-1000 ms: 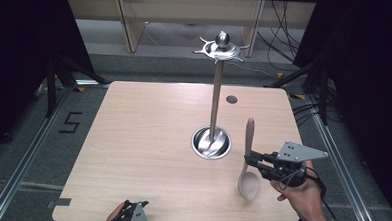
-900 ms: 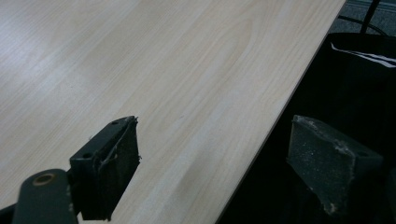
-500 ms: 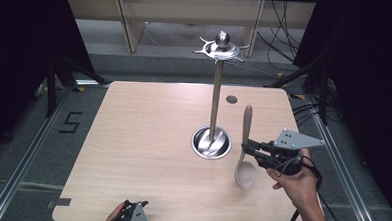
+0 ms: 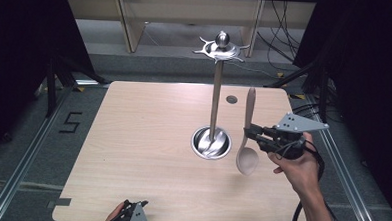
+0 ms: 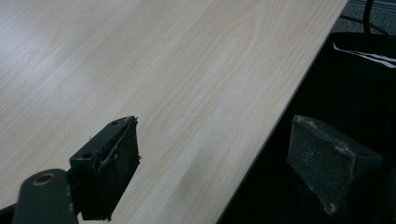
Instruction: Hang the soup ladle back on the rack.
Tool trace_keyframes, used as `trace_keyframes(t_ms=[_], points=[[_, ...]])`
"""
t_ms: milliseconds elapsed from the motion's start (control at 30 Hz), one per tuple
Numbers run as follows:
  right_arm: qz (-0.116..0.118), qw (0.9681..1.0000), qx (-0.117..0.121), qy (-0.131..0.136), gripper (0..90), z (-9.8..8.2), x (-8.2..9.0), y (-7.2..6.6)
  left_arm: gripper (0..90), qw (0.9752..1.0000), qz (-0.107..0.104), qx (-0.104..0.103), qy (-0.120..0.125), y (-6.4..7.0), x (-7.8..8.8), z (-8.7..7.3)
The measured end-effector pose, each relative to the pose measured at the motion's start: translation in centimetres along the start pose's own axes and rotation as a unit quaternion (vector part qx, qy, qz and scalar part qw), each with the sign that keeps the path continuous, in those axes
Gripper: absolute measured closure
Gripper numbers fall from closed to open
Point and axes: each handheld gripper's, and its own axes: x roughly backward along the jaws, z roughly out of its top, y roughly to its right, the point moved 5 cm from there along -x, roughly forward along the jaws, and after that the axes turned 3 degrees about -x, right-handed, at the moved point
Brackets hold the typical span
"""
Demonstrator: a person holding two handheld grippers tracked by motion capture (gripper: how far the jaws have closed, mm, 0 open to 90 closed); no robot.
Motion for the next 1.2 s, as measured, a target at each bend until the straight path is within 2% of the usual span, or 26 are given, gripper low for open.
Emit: trace_keyframes(t_ms=[67,133,200,233,267,300,333,400,500,533,567,600,700,767,800,867,900,933,1000,1033,1067,1167,1200], points=[[0.001,1.0000,-0.008,-0.004,77.7,0.3,0.0,0.1,15.7,1.0000,0.000,0.000,0.000,0.0,0.0,0.0],[-0.008,0.9999,-0.008,0.000,77.7,0.6,0.0,0.2,15.6,1.0000,0.000,0.000,0.000,0.0,0.0,0.0],[-0.003,1.0000,-0.002,-0.004,77.7,0.8,0.0,0.4,15.7,1.0000,-0.003,-0.002,-0.005,0.0,-0.1,-0.1],[-0.007,0.9999,-0.007,-0.003,77.7,1.1,0.0,0.5,15.6,1.0000,-0.004,0.000,-0.004,0.0,-0.1,-0.1],[-0.010,0.9999,0.006,0.001,77.7,1.3,-0.1,0.7,15.7,1.0000,0.001,-0.001,-0.004,0.0,-0.1,-0.1],[-0.009,1.0000,0.001,-0.001,77.7,1.4,-0.1,0.6,15.7,1.0000,0.002,-0.003,-0.005,0.0,-0.1,-0.1],[-0.017,0.9998,0.010,-0.001,77.7,1.7,-0.2,0.9,15.7,1.0000,-0.002,-0.001,-0.004,0.0,-0.1,-0.1],[-0.020,0.9998,0.005,0.002,77.7,2.1,-0.3,1.0,15.7,1.0000,-0.003,0.000,-0.004,0.0,-0.1,-0.1],[-0.016,0.9998,0.014,-0.004,77.7,2.4,-0.3,1.2,15.7,1.0000,0.000,-0.003,-0.006,-0.1,0.0,-0.1],[-0.025,0.9996,0.015,-0.003,77.7,2.7,-0.4,1.3,15.7,1.0000,-0.006,-0.001,-0.006,0.0,0.0,-0.1],[-0.025,0.9996,0.015,-0.003,77.7,2.7,-0.4,1.3,15.7,1.0000,-0.007,0.000,-0.005,0.0,-0.1,-0.1],[-0.018,0.9998,0.004,-0.006,77.7,2.9,-0.5,1.2,15.7,1.0000,-0.007,0.000,-0.005,0.0,-0.1,-0.1],[-0.025,0.9996,0.014,-0.002,77.7,3.2,-0.6,1.5,15.7,1.0000,-0.006,0.001,-0.004,0.0,-0.1,-0.1],[-0.020,0.9997,0.000,-0.010,77.7,3.4,-0.8,1.4,15.7,1.0000,-0.002,-0.003,-0.006,0.0,0.0,-0.1],[-0.026,0.9996,0.001,-0.005,77.7,3.5,-0.9,1.5,15.7,1.0000,-0.002,-0.002,-0.005,0.0,0.0,-0.1],[-0.021,0.9997,0.008,-0.010,77.7,3.7,-1.0,1.7,15.7,1.0000,-0.007,0.002,-0.004,0.1,-0.1,-0.1],[-0.031,0.9995,0.007,-0.002,77.7,3.9,-1.1,1.8,15.6,1.0000,-0.002,-0.002,-0.004,0.0,0.0,-0.1],[-0.019,0.9998,0.008,-0.006,77.7,4.1,-1.2,1.8,15.7,1.0000,-0.002,-0.005,-0.008,-0.1,0.0,-0.1],[-0.019,0.9998,0.002,-0.009,77.7,4.1,-1.2,1.8,15.7,1.0000,-0.003,-0.004,-0.008,0.0,0.0,-0.1],[-0.029,0.9995,0.007,0.001,77.7,4.3,-1.3,2.0,15.6,1.0000,-0.003,-0.004,-0.008,0.0,0.0,-0.1],[-0.020,0.9998,0.001,-0.009,77.7,4.3,-1.3,2.0,15.7,1.0000,-0.002,-0.003,-0.006,0.0,0.0,-0.1],[-0.028,0.9995,0.008,-0.006,77.7,4.7,-1.5,2.3,15.7,1.0000,-0.004,-0.004,-0.008,0.0,0.0,-0.1],[-0.022,0.9997,0.006,-0.010,77.7,4.7,-1.5,2.3,15.6,1.0000,-0.004,-0.001,-0.005,0.0,0.0,-0.1]])
